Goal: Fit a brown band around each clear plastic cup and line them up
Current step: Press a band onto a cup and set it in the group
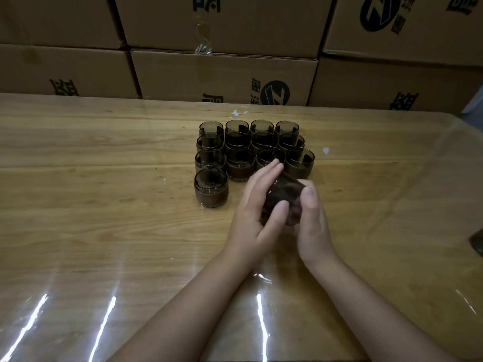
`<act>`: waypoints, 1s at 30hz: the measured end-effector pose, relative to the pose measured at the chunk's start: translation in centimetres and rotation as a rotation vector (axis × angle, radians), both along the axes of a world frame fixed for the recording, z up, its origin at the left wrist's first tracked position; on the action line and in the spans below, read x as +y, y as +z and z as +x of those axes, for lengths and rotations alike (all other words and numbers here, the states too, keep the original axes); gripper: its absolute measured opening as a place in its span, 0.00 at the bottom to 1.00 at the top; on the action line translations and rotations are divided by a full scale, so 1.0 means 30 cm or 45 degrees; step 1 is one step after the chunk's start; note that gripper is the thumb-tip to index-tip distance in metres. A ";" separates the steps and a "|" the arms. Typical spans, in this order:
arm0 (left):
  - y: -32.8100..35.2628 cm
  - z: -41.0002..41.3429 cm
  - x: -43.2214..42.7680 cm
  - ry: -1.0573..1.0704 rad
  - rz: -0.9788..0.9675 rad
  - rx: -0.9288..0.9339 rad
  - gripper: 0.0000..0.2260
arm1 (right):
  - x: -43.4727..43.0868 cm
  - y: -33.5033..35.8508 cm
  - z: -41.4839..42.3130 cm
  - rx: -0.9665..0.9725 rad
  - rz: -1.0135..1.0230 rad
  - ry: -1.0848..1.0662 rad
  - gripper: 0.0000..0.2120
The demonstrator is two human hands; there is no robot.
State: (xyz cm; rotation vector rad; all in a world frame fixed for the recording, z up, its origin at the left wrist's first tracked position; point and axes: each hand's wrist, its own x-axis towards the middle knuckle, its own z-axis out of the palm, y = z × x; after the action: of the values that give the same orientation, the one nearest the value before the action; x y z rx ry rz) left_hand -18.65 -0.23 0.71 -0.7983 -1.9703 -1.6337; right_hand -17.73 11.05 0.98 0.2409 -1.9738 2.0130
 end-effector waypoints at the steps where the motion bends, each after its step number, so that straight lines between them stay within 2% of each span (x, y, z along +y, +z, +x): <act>1: 0.005 -0.003 -0.004 -0.007 -0.001 0.023 0.20 | -0.001 0.002 0.000 -0.046 -0.066 0.075 0.25; 4: 0.016 -0.011 -0.031 0.030 -0.001 0.017 0.18 | -0.004 0.011 0.002 -0.214 -0.109 0.227 0.26; 6: 0.018 -0.008 -0.038 0.072 0.029 0.014 0.12 | -0.012 0.011 0.011 -0.215 0.071 0.186 0.25; 8: 0.022 0.000 -0.030 0.096 0.117 -0.027 0.08 | -0.026 0.006 0.021 -0.088 0.341 0.045 0.22; 10: 0.036 0.009 -0.015 0.097 0.226 -0.143 0.08 | -0.037 0.004 0.034 0.040 0.488 -0.082 0.19; 12: 0.053 0.018 -0.001 0.066 0.368 -0.289 0.08 | -0.039 0.003 0.040 0.212 0.621 -0.202 0.23; 15: 0.070 0.017 0.011 0.000 0.559 -0.459 0.08 | -0.027 0.005 0.036 0.411 0.712 -0.229 0.27; 18: 0.079 0.009 0.009 -0.093 0.724 -0.612 0.06 | -0.013 0.010 0.024 0.621 0.839 -0.224 0.26; 23: 0.086 -0.007 0.002 -0.314 0.974 -0.825 0.10 | 0.005 0.009 0.010 0.850 1.095 -0.322 0.22; 27: 0.093 -0.017 -0.029 -0.486 1.026 -1.001 0.09 | 0.006 0.005 0.006 0.975 1.229 -0.347 0.18; 30: 0.087 -0.019 -0.057 -0.583 0.879 -1.169 0.13 | 0.003 0.000 0.010 1.024 1.251 -0.317 0.19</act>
State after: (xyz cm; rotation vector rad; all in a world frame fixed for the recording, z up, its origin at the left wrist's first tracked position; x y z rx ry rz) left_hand -19.22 -1.95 3.34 -0.2113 -1.4928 -3.1075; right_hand -17.43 11.14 0.96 0.8045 -2.0577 0.4897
